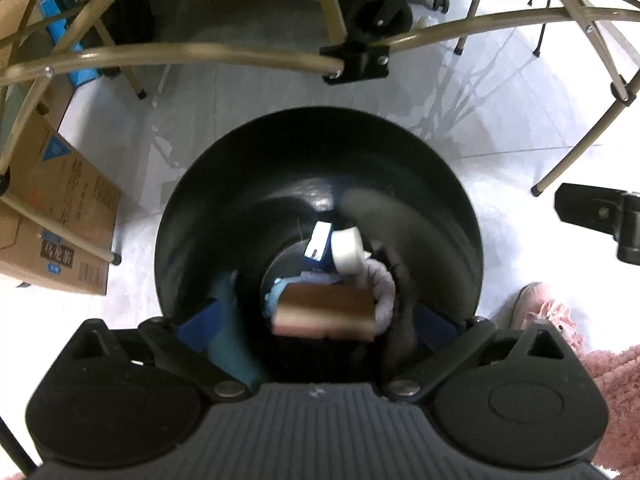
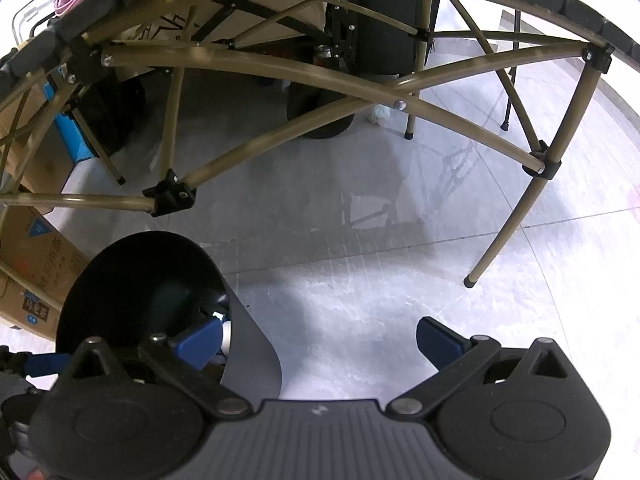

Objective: Collect trash
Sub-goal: 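Lower the left tool over the bin and release the pink sponge, then raise both open tools from the bin back toward the table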

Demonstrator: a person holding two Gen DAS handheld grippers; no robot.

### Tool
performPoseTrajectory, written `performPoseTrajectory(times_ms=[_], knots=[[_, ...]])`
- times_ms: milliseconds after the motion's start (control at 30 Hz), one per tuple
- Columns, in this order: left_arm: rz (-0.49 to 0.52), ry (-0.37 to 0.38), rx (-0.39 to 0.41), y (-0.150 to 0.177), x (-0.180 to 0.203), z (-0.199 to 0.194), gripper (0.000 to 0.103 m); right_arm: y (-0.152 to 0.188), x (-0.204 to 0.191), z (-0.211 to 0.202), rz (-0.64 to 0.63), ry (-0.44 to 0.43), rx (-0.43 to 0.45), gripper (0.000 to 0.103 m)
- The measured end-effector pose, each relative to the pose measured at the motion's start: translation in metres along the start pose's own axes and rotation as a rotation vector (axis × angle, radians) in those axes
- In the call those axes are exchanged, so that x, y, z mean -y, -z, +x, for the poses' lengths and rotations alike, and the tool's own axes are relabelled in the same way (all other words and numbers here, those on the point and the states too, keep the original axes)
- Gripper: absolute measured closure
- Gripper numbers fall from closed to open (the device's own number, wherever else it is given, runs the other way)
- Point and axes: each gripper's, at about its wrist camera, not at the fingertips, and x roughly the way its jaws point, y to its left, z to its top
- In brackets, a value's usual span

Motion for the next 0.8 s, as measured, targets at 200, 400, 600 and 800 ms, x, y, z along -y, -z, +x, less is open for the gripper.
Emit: performPoseTrajectory(times_ms=[200,400,600,800], knots=[[0.0,-0.027,-0.017,0.001,-0.003,0.0,0.0,0.0,0.0,0.002,-0.005,-0.001,-0.004,0.0],[0.007,-0.051,-0.045,0.002,-0.004,0.0,0.0,0.0,0.001,0.004,-0.009,0.0,-0.011,0.0],[-0.002,-0.078,-0.093,0.003,-0.009,0.001,0.0,0.001,0.0,0.005,-0.018,0.0,-0.018,0.0],[-0.005,-0.085,-0.107,0.004,-0.013,-0.002,0.0,0.002,0.0,0.005,-0.02,-0.002,-0.02,0.0]])
